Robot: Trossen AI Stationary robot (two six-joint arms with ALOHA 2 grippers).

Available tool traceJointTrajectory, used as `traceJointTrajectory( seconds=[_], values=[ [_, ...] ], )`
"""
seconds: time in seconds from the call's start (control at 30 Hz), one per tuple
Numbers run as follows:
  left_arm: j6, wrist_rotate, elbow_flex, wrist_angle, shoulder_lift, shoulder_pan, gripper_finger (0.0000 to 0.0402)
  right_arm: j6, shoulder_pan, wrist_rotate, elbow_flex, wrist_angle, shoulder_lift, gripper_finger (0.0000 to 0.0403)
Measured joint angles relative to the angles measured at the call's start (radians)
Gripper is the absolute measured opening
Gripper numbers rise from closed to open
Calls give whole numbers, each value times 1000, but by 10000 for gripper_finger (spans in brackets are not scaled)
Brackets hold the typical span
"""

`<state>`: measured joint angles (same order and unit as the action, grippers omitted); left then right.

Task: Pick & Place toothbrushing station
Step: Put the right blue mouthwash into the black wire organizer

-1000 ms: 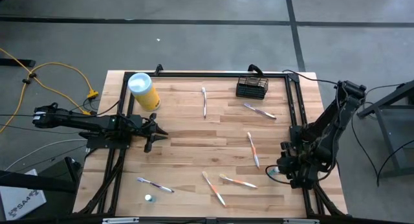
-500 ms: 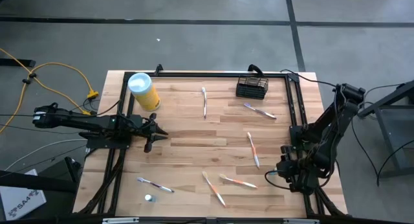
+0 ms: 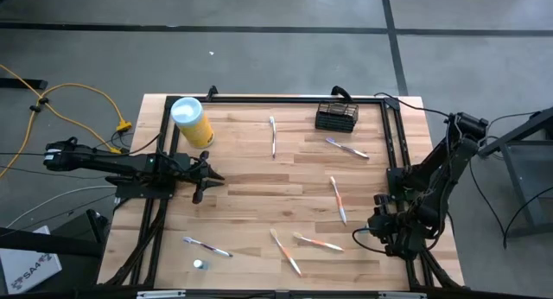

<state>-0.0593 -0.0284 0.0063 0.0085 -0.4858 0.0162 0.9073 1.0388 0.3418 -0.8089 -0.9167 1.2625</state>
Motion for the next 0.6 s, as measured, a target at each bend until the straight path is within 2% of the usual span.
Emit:
traceJointTrajectory(
  seconds=[0.6],
  values=[
    [0, 0, 0, 0, 0, 0, 77, -44, -39, -53, 0, 23, 104, 188]
  ],
)
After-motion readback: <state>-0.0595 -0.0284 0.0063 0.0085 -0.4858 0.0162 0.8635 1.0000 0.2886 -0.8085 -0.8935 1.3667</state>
